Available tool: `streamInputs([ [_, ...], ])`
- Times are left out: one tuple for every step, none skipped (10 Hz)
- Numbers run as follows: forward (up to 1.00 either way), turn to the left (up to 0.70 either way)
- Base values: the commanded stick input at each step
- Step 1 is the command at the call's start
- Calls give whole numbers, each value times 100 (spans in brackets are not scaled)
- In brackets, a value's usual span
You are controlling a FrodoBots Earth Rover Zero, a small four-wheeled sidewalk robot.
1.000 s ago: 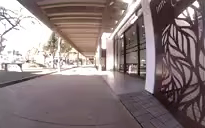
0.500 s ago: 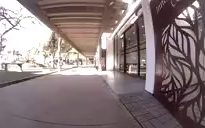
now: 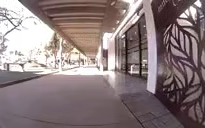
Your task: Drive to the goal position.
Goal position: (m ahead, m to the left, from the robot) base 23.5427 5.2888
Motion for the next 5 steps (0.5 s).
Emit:
streamInputs([
  [0,70],
  [0,70],
  [0,70],
  [0,70],
  [0,70],
])
